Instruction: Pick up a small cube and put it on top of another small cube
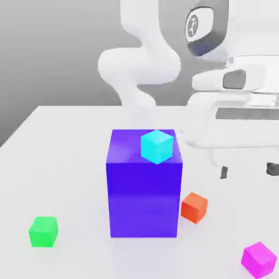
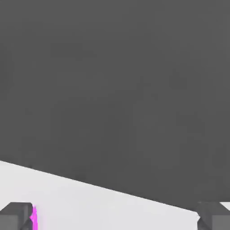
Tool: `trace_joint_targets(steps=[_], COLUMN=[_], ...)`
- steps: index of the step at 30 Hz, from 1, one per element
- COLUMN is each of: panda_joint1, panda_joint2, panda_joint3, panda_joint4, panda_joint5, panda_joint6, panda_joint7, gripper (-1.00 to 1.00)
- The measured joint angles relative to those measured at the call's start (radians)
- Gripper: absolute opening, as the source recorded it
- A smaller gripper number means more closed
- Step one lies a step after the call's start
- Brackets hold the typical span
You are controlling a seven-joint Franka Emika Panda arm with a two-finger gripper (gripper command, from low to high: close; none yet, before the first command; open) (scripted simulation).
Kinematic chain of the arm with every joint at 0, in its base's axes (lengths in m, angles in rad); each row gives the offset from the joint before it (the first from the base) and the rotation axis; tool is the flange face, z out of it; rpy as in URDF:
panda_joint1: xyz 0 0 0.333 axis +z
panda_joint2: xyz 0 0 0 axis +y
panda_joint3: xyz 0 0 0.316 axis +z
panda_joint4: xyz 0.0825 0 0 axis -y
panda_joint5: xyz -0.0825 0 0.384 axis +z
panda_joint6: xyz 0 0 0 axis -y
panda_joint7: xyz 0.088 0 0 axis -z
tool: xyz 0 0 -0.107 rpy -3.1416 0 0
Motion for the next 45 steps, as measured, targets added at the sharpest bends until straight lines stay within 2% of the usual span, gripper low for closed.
trace_joint_targets(steps=[9, 13, 14, 21, 26, 41, 45], panda_joint1=[0.082, 0.137, 0.146, 0.145, 0.079, -0.34, -0.471], panda_joint2=[0.315, 0.46, 0.481, 0.478, 0.326, 0.048, 0.118], panda_joint3=[0.037, -0.021, -0.032, -0.03, 0.015, -0.324, -0.394], panda_joint4=[0.006, 0.037, 0.041, 0.041, -0.005, -0.262, -0.283], panda_joint5=[-0.03, -0.092, -0.102, -0.1, -0.014, 0.184, 0.276], panda_joint6=[0.102, 0.202, 0.217, 0.216, 0.111, 0.111, 0.206], panda_joint7=[0.037, 0.083, 0.09, 0.089, 0.033, 0.023, -0.014], gripper=[0.0, 0.0, -1.0, -1.0, -1.0, -1.0, -1.0])
